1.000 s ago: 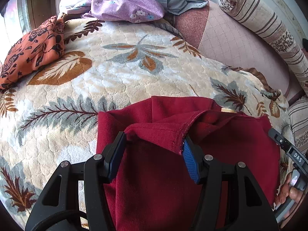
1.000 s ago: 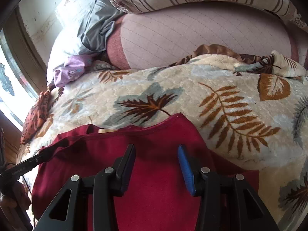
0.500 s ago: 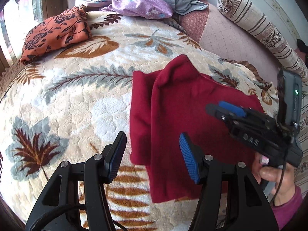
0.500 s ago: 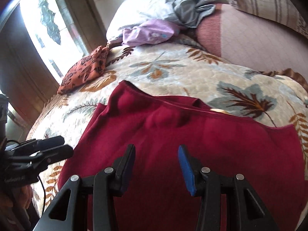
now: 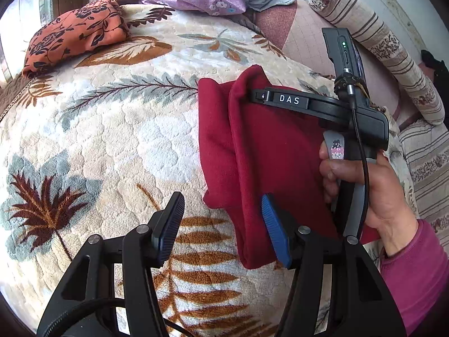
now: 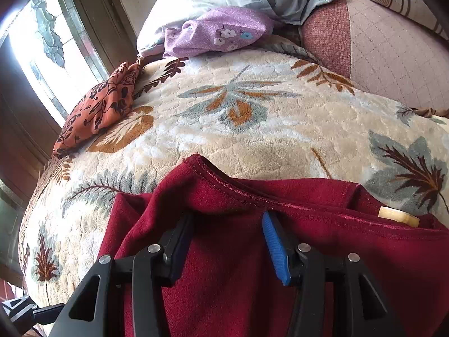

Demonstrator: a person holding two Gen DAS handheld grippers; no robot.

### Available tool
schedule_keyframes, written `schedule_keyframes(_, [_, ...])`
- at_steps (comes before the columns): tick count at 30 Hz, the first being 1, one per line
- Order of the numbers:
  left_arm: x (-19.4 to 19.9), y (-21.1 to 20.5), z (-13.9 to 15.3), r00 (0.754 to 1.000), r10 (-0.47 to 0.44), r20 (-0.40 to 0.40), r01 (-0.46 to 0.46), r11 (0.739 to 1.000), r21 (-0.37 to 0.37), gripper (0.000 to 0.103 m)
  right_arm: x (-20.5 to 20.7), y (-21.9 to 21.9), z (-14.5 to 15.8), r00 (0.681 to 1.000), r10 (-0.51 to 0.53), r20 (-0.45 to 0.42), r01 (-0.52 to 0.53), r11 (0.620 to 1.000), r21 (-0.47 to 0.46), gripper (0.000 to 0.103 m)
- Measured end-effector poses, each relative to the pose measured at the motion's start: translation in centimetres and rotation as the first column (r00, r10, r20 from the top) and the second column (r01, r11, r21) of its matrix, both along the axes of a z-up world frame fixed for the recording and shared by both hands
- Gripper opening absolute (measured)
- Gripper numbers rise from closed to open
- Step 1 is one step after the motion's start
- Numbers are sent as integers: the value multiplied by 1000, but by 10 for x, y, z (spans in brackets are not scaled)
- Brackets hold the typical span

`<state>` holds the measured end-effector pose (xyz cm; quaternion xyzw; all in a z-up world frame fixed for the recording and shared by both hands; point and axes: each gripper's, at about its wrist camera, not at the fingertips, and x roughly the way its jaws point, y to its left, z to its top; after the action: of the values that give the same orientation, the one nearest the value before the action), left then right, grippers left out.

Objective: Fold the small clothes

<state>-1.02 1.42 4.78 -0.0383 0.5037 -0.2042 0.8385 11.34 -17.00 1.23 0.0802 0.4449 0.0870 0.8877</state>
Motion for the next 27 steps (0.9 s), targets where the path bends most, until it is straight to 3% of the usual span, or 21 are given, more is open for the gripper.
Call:
schedule_keyframes(6, [-17, -4, 4, 996, -84, 10, 84, 996, -1, 57, -40, -21, 28, 1000, -7, -3, 7, 998, 65, 51])
schedule_keyframes(10, [-31, -7, 1, 992, -125, -1, 125, 992, 9, 57, -114, -62, 51, 999, -22, 36, 21, 999, 44, 64])
schedule_keyframes(14, [-33, -3, -7, 992, -117, -37, 116, 993, -20, 57, -197, -120, 63, 993, -116, 38, 114, 993, 30, 64])
schedule_keyframes(18, [-34, -4, -7, 995, -90, -39, 89, 995, -33, 57, -259, -167, 52, 974, -226, 7, 226, 974, 7, 64])
schedule_keyframes(20, [-36, -5, -6, 996, -79, -35, 78, 996, -30, 57, -278, -181, 41, 965, -260, -22, 260, 966, -12, 58])
schedule_keyframes(27, [-34, -9, -10, 997, -63, -38, 61, 997, -48, 57, -290, -190, 22, 959, -282, -30, 283, 959, 23, 49])
